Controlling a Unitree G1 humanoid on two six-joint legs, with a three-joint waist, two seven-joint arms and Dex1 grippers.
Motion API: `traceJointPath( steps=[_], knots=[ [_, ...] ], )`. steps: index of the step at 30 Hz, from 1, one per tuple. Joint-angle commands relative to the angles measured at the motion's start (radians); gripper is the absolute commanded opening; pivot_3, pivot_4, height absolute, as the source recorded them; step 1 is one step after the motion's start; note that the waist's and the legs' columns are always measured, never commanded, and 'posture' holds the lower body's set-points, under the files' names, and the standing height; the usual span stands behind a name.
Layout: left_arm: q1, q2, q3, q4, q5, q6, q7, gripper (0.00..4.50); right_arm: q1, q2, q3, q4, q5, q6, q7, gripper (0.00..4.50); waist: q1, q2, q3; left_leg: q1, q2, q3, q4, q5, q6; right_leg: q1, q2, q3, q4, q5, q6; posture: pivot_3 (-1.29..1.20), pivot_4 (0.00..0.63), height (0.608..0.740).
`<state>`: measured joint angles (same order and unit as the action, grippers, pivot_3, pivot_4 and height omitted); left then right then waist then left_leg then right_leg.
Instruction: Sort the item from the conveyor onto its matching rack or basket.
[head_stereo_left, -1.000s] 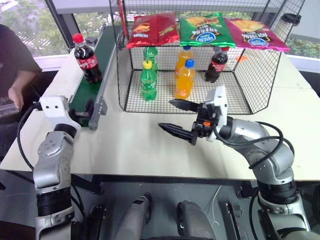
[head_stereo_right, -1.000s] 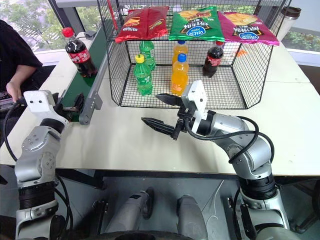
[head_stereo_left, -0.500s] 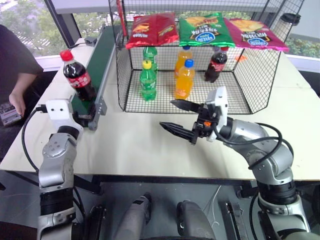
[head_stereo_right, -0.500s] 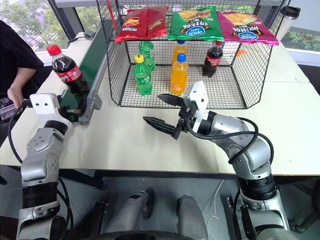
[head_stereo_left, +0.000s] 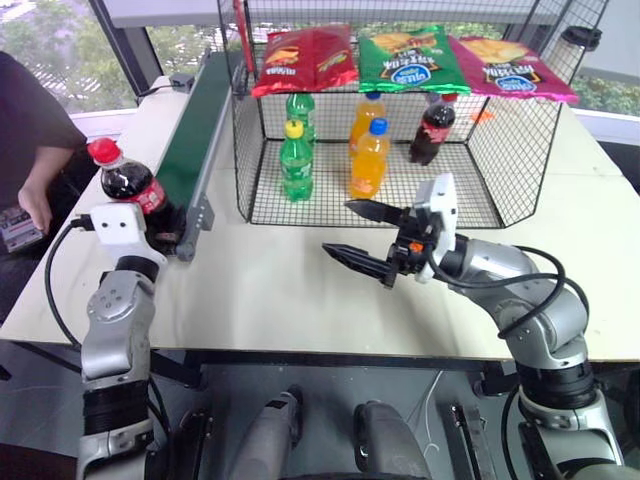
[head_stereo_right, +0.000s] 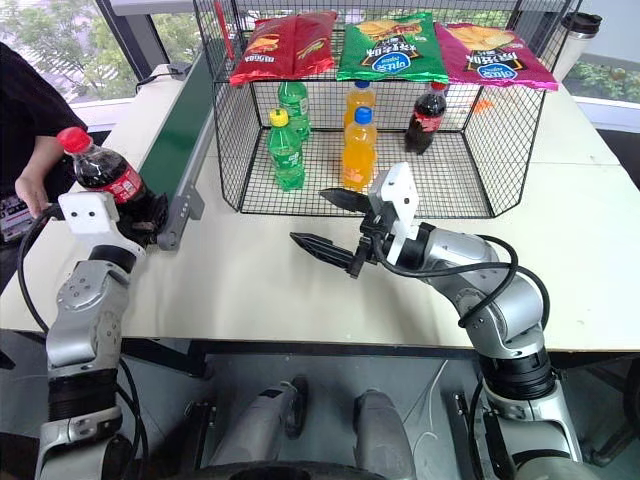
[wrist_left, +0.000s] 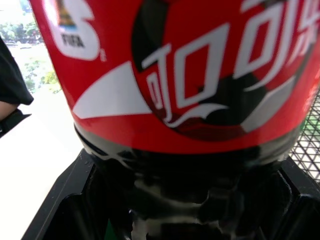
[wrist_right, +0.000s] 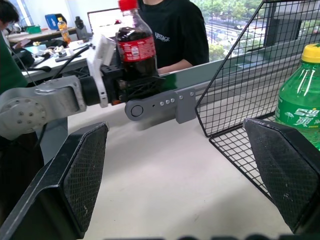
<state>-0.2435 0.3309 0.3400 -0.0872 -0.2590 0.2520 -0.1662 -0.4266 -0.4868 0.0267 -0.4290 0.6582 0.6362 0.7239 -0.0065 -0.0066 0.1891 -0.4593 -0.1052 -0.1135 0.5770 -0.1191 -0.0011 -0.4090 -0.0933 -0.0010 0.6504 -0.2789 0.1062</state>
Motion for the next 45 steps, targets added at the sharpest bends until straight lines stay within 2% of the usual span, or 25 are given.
traceJointPath(
  steps=[1, 6, 14, 22, 26, 32, 38, 45],
  knots=[
    [-0.053, 0.019, 0.049, -0.033, -0.035, -0.011, 0.017, 3.02, 0.006, -0.005, -0.017, -0.02, 0.001, -0.021, 0.005, 4.5, 0.0, 0.0, 0.0, 0.0, 0.0, 0.0, 0.0, 0.0, 0.0, 0.0, 0.0, 0.0, 0.0, 0.0, 0.0, 0.0, 0.15, 0.738],
    [-0.121, 0.071, 0.027, -0.06, -0.052, 0.033, -0.021, 3.02, -0.004, -0.008, -0.019, -0.036, 0.007, -0.007, 0.001, 4.5, -0.002, -0.001, 0.0, -0.001, 0.0, 0.0, 0.0, 0.0, 0.0, 0.0, 0.0, 0.0, 0.0, 0.0, 0.0, 0.0, 0.15, 0.738],
    [-0.126, 0.181, -0.13, -0.156, -0.207, 0.201, -0.351, 3.02, -0.04, -0.016, -0.039, -0.051, 0.023, 0.018, -0.018, 4.5, -0.004, -0.001, 0.0, -0.002, 0.0, 0.001, 0.0, 0.0, 0.0, 0.0, 0.0, 0.0, -0.001, 0.0, 0.0, 0.0, 0.15, 0.738],
    [-0.174, 0.214, -0.284, -0.15, -0.215, 0.211, -0.559, 3.02, -0.071, -0.008, -0.071, -0.076, 0.062, 0.047, -0.073, 4.5, -0.005, -0.001, 0.001, -0.002, 0.0, 0.001, -0.001, 0.0, 0.0, -0.001, 0.0, 0.001, -0.001, 0.0, 0.0, 0.0, 0.15, 0.738],
    [-0.232, 0.162, -0.429, -0.099, -0.142, 0.123, -0.645, 3.02, -0.079, -0.015, -0.079, -0.096, 0.075, 0.064, -0.094, 4.5, 0.001, -0.001, 0.001, -0.002, 0.0, 0.001, -0.001, 0.0, 0.0, -0.001, 0.0, 0.001, -0.001, 0.0, 0.0, 0.0, 0.15, 0.738],
    [-0.29, 0.058, -0.535, 0.009, -0.077, 0.024, -0.697, 3.02, -0.094, -0.029, -0.08, -0.083, 0.078, 0.081, -0.107, 4.5, -0.002, -0.001, 0.001, -0.002, -0.001, 0.001, -0.001, 0.0, 0.0, 0.0, -0.001, 0.001, -0.003, 0.0, 0.0, 0.0, 0.15, 0.738],
    [-0.299, -0.004, -0.586, 0.08, -0.036, -0.047, -0.743, 3.02, -0.103, -0.035, -0.081, -0.06, 0.082, 0.087, -0.109, 4.5, -0.005, -0.001, 0.001, -0.002, 0.0, 0.001, -0.001, 0.001, 0.002, -0.001, -0.001, 0.0, -0.002, 0.0, 0.0, 0.0, 0.15, 0.738],
    [-0.295, -0.026, -0.597, 0.085, -0.013, -0.07, -0.769, 3.02, -0.12, -0.047, -0.079, -0.039, 0.078, 0.091, -0.098, 4.5, -0.004, -0.001, 0.001, -0.002, 0.0, 0.001, -0.001, 0.001, 0.003, 0.0, -0.001, 0.0, -0.002, 0.0, 0.0, 0.0, 0.15, 0.738]
  ],
)
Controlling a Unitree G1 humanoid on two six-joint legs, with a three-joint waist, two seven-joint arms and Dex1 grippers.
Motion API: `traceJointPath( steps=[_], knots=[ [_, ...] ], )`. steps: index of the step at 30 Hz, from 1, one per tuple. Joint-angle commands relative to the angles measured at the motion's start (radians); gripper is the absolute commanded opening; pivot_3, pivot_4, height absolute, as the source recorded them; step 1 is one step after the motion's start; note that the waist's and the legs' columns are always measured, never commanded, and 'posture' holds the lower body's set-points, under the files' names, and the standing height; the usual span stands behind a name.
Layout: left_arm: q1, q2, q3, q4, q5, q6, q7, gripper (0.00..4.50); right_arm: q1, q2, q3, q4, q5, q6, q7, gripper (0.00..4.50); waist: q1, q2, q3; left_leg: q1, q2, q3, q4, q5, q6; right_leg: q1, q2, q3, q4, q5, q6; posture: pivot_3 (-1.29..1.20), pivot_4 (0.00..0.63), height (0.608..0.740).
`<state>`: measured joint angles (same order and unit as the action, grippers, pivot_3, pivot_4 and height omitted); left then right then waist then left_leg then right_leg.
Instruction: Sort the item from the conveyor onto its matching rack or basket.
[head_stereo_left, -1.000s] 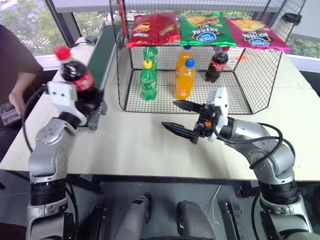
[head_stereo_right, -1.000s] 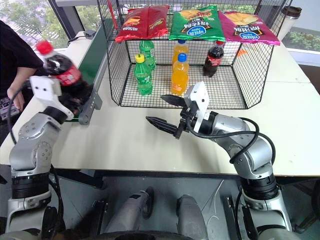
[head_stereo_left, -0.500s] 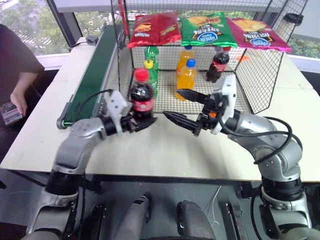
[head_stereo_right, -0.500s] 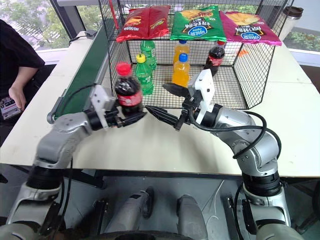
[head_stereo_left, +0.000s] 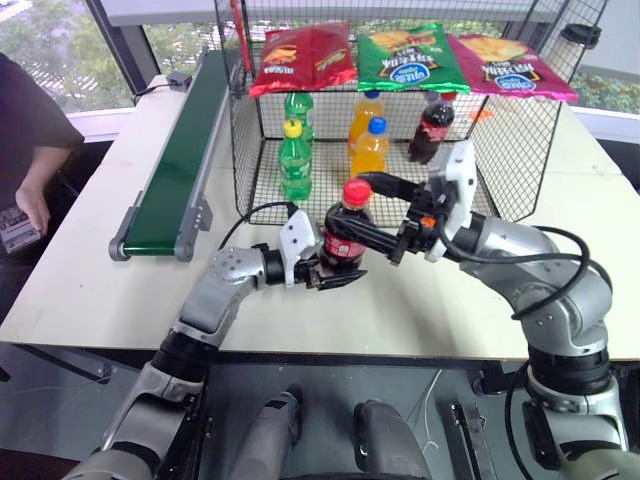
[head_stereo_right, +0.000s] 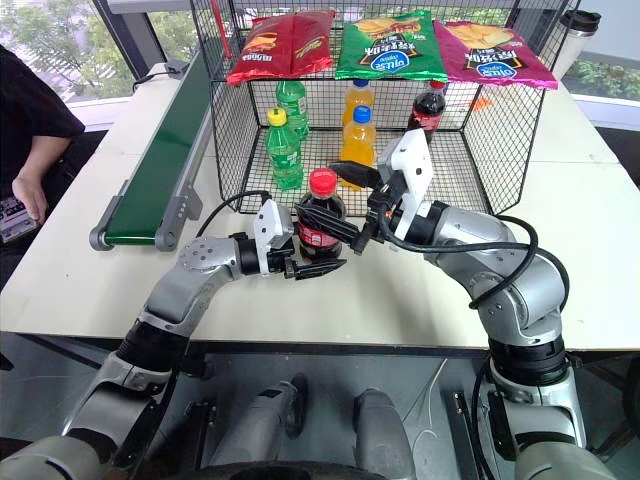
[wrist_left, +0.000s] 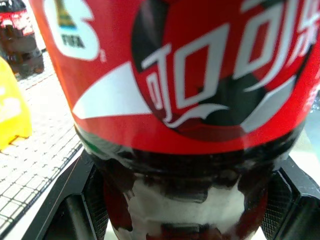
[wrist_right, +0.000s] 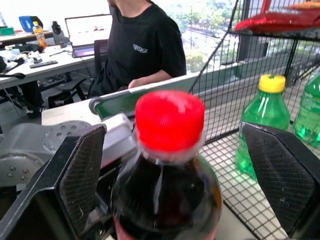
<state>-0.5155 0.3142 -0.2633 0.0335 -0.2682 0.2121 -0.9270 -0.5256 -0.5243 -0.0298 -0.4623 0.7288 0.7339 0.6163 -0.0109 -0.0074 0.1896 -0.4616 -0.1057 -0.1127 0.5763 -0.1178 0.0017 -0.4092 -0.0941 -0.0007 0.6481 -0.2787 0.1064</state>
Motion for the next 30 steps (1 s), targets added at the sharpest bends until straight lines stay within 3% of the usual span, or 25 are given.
traceJointPath(
  steps=[1, 3, 8, 9, 16, 19, 27, 30],
  knots=[
    [-0.023, -0.012, 0.009, -0.038, -0.004, -0.028, -0.007, 3.02, -0.022, -0.01, -0.021, 0.0, 0.005, -0.009, 0.011, 4.24, 0.001, 0.0, 0.0, 0.0, 0.0, 0.0, 0.0, 0.0, 0.0, 0.0, 0.0, 0.0, 0.0, 0.0, 0.0, 0.0, 0.15, 0.738],
    [-0.024, -0.016, 0.017, -0.044, -0.004, -0.026, 0.001, 3.02, -0.024, -0.006, -0.019, 0.009, 0.003, -0.013, 0.012, 3.71, 0.0, 0.0, 0.0, 0.0, 0.0, 0.0, 0.0, 0.0, 0.0, 0.0, 0.0, 0.0, 0.0, 0.0, 0.0, 0.0, 0.15, 0.738],
    [-0.025, -0.033, 0.031, -0.049, 0.003, -0.039, 0.029, 3.02, -0.024, -0.006, -0.009, 0.02, -0.004, -0.013, 0.013, 1.31, 0.0, 0.0, 0.0, 0.0, 0.0, 0.0, 0.0, 0.0, 0.0, 0.0, 0.0, 0.0, 0.0, 0.001, 0.002, 0.0, 0.15, 0.738],
    [-0.025, -0.035, 0.031, -0.048, 0.007, -0.043, 0.034, 3.02, -0.023, -0.007, -0.01, 0.019, -0.001, -0.01, 0.013, 1.14, 0.0, 0.0, 0.0, 0.0, 0.0, 0.0, 0.0, 0.0, 0.0, 0.0, 0.0, 0.0, 0.0, 0.001, 0.002, 0.0, 0.15, 0.738],
    [-0.029, -0.063, 0.053, -0.025, -0.002, -0.083, 0.045, 3.02, -0.041, 0.007, -0.028, 0.021, 0.018, 0.013, -0.011, 1.14, 0.001, 0.0, 0.0, 0.0, 0.0, 0.0, 0.0, 0.0, 0.0, 0.0, 0.0, 0.0, 0.0, 0.001, 0.002, 0.0, 0.15, 0.738],
    [-0.034, -0.055, 0.059, -0.023, -0.039, -0.041, 0.001, 4.44, -0.054, 0.015, -0.04, 0.025, 0.021, 0.02, -0.031, 1.14, 0.001, 0.0, 0.0, 0.0, 0.0, 0.0, 0.0, 0.0, 0.0, 0.0, 0.0, 0.0, 0.0, 0.001, 0.002, 0.0, 0.15, 0.738],
    [-0.011, -0.018, 0.079, -0.047, -0.037, 0.004, 0.013, 4.48, -0.068, 0.022, -0.065, 0.025, 0.013, 0.024, -0.089, 1.14, 0.0, 0.0, 0.0, 0.0, 0.0, 0.0, 0.0, 0.0, 0.001, 0.0, 0.0, 0.0, 0.0, 0.002, 0.003, 0.0, 0.15, 0.738],
    [0.048, 0.056, 0.107, -0.14, -0.104, 0.094, -0.03, 4.48, -0.093, 0.023, -0.1, 0.052, -0.001, 0.017, -0.134, 1.14, -0.006, 0.0, 0.0, 0.0, 0.0, 0.0, 0.0, 0.0, 0.001, 0.0, 0.001, 0.0, 0.001, 0.001, 0.003, 0.0, 0.15, 0.738]
  ],
)
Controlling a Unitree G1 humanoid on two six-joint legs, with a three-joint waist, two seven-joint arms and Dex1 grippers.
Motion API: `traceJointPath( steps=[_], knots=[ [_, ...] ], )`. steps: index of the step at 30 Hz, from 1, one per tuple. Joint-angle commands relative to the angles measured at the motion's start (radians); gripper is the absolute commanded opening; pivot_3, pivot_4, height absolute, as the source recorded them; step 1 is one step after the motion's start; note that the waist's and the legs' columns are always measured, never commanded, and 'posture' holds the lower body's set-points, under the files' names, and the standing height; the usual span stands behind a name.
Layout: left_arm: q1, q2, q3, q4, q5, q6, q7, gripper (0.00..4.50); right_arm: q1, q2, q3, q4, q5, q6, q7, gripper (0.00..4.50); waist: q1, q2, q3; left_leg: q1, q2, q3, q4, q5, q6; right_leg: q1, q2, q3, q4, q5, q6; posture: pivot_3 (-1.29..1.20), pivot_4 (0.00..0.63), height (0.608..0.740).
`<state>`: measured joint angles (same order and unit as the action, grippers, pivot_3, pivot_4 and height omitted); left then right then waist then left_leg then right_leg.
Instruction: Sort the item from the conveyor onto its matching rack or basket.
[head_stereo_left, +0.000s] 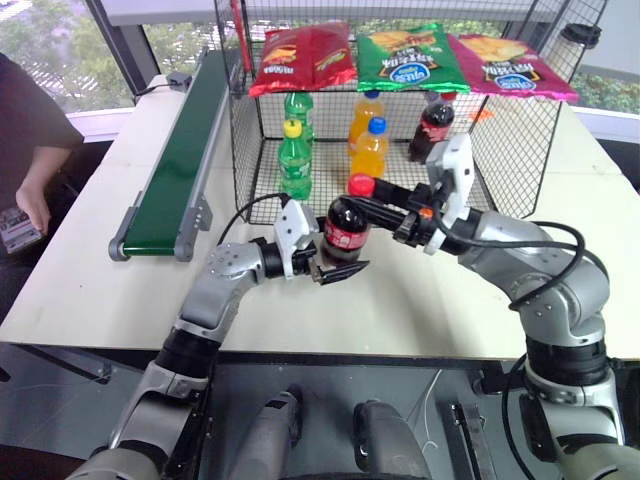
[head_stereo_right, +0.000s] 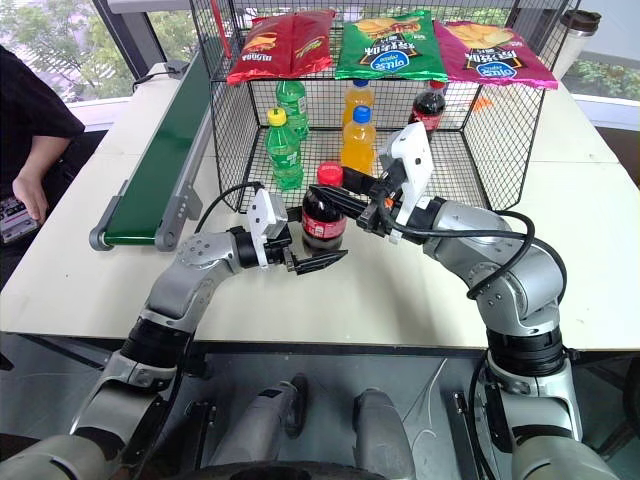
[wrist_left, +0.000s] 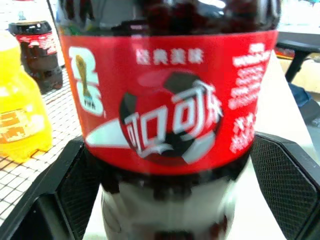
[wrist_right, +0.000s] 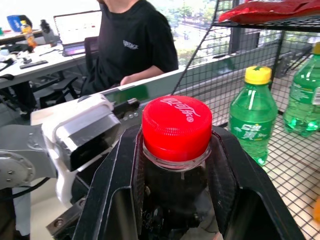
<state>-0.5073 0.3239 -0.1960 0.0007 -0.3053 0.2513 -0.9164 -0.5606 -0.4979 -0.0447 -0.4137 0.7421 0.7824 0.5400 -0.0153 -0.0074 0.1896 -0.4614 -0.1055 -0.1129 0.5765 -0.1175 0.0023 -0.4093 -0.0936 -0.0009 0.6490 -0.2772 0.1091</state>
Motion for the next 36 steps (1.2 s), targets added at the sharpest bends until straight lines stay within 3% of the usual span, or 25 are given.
traceJointPath(
  steps=[1, 7, 13, 22, 36],
  knots=[
    [0.056, 0.065, 0.049, -0.132, -0.081, 0.075, -0.043, 4.48, -0.066, -0.007, -0.092, 0.015, -0.025, -0.036, -0.07, 1.14, -0.002, 0.0, 0.0, 0.0, 0.0, 0.0, 0.0, 0.0, 0.0, 0.0, 0.0, 0.0, 0.0, 0.0, 0.0, 0.0, 0.15, 0.738],
    [0.107, 0.104, 0.118, -0.221, -0.133, 0.136, 0.012, 4.48, -0.074, -0.033, -0.133, 0.091, -0.113, -0.078, -0.124, 1.14, 0.016, 0.001, 0.0, 0.0, -0.001, 0.0, 0.0, -0.001, -0.001, 0.0, 0.0, 0.0, -0.001, -0.002, -0.003, 0.0, 0.15, 0.738],
    [0.081, 0.032, 0.154, -0.217, -0.11, 0.113, 0.157, 4.48, -0.139, -0.038, -0.159, 0.279, -0.253, -0.191, -0.2, 1.14, 0.02, 0.001, 0.0, 0.0, 0.0, 0.0, 0.0, 0.0, 0.0, 0.0, 0.0, 0.0, 0.0, -0.001, -0.003, 0.0, 0.15, 0.738],
    [0.067, -0.039, 0.107, -0.164, -0.016, 0.048, 0.263, 4.48, -0.211, -0.013, -0.132, 0.593, -0.431, -0.431, -0.244, 1.14, 0.02, 0.001, 0.0, 0.0, 0.0, 0.002, 0.0, 0.0, 0.0, 0.0, 0.001, 0.0, 0.001, 0.001, 0.001, 0.0, 0.15, 0.738],
    [0.06, -0.102, 0.078, -0.09, 0.041, -0.013, 0.294, 4.48, -0.302, 0.032, -0.159, 0.917, -0.509, -0.628, -0.267, 1.14, 0.004, 0.001, 0.0, 0.002, 0.0, 0.002, 0.001, 0.001, 0.0, 0.001, 0.004, 0.001, 0.003, 0.001, 0.001, 0.0, 0.15, 0.738]
  ],
)
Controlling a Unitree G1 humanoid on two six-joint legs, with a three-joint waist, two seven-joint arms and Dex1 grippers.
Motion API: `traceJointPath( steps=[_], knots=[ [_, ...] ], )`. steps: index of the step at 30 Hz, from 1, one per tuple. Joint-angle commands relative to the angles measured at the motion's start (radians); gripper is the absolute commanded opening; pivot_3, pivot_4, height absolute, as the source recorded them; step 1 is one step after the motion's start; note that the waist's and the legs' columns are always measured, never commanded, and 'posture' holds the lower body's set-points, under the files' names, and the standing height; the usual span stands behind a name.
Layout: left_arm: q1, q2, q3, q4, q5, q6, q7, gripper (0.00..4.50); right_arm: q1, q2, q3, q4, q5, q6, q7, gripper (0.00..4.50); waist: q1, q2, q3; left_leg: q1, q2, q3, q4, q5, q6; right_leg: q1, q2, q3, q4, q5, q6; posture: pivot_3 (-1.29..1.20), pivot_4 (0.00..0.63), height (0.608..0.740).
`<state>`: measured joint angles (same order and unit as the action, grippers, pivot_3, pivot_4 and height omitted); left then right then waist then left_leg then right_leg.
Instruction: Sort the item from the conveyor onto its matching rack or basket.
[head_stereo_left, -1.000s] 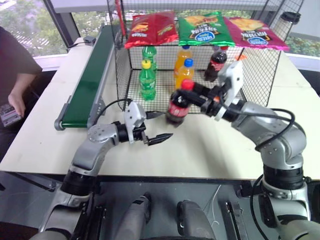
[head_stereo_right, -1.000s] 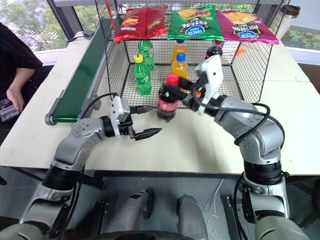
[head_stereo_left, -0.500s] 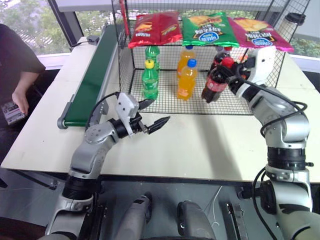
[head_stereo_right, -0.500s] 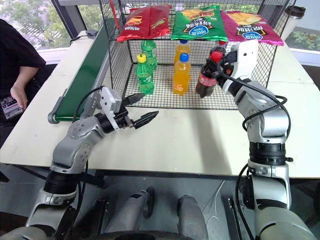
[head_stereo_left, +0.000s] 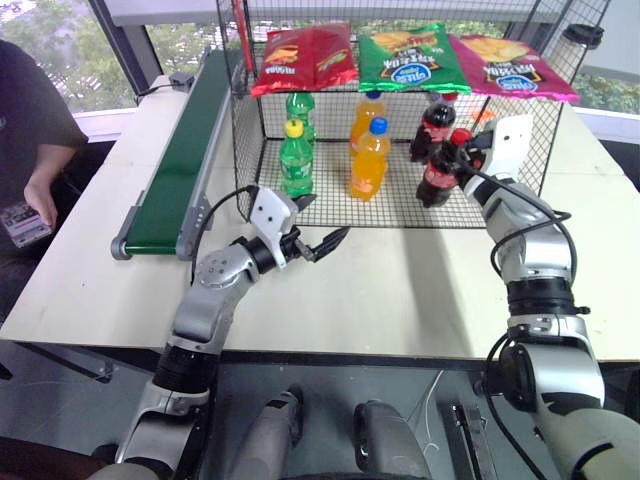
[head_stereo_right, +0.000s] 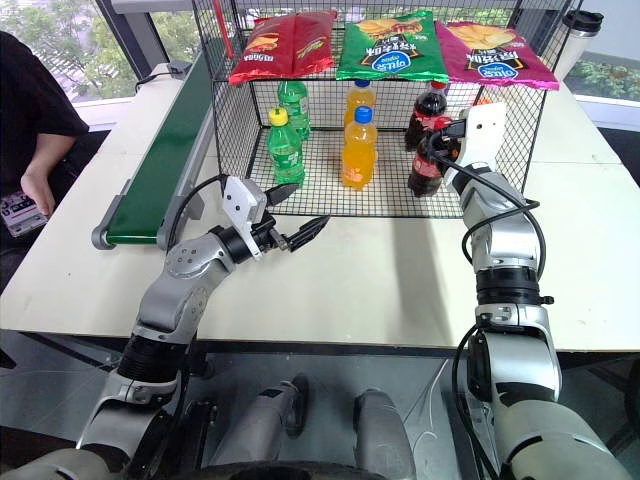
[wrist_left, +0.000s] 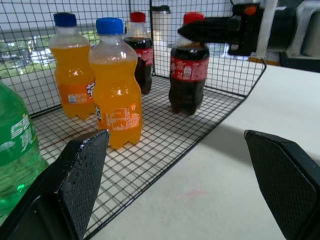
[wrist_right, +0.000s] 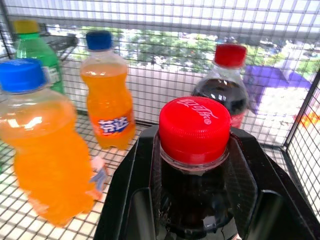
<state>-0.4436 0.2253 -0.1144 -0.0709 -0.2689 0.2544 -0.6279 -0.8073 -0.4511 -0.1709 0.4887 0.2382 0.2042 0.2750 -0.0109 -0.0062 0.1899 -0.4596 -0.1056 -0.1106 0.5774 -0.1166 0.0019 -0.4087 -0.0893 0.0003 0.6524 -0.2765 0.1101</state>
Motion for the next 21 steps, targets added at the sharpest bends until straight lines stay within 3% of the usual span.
traceJointPath(
  steps=[1, 4, 5, 10, 21],
  knots=[
    [-0.003, -0.004, -0.003, -0.02, 0.005, -0.015, 0.005, 4.48, -0.057, -0.016, -0.032, 0.025, -0.007, -0.056, 0.003, 1.14, -0.002, 0.0, 0.0, 0.0, 0.0, 0.0, 0.0, 0.0, 0.0, 0.0, 0.0, 0.0, 0.0, 0.0, 0.0, 0.0, 0.15, 0.738],
    [-0.002, -0.003, -0.003, -0.023, 0.006, -0.012, 0.006, 4.48, -0.062, -0.019, -0.033, 0.048, -0.008, -0.064, 0.011, 1.14, -0.001, 0.0, 0.0, 0.0, 0.0, 0.0, 0.0, 0.0, 0.0, 0.0, 0.0, 0.0, 0.001, 0.0, 0.0, 0.0, 0.15, 0.738],
    [-0.001, -0.002, -0.003, -0.024, 0.007, -0.011, 0.006, 4.5, -0.062, -0.02, -0.032, 0.051, -0.009, -0.066, 0.011, 2.17, -0.001, 0.0, 0.0, 0.0, 0.0, 0.0, 0.0, 0.0, 0.0, 0.0, 0.0, 0.0, 0.001, 0.0, 0.0, 0.0, 0.15, 0.738],
    [0.006, -0.001, -0.003, -0.028, 0.009, -0.008, 0.007, 4.5, -0.055, -0.019, -0.033, 0.026, -0.007, -0.055, 0.013, 4.45, -0.002, 0.0, 0.0, 0.001, 0.0, 0.0, 0.0, 0.0, 0.0, 0.0, 0.0, 0.0, 0.001, 0.0, 0.0, 0.0, 0.15, 0.738],
    [0.034, 0.013, 0.003, -0.036, 0.016, 0.008, 0.012, 4.5, 0.057, -0.057, -0.062, -0.243, 0.023, 0.096, 0.013, 4.45, 0.001, 0.0, 0.0, 0.001, 0.0, 0.0, 0.0, 0.0, 0.0, 0.0, 0.0, 0.0, 0.002, 0.0, 0.0, 0.0, 0.15, 0.738]
  ],
)
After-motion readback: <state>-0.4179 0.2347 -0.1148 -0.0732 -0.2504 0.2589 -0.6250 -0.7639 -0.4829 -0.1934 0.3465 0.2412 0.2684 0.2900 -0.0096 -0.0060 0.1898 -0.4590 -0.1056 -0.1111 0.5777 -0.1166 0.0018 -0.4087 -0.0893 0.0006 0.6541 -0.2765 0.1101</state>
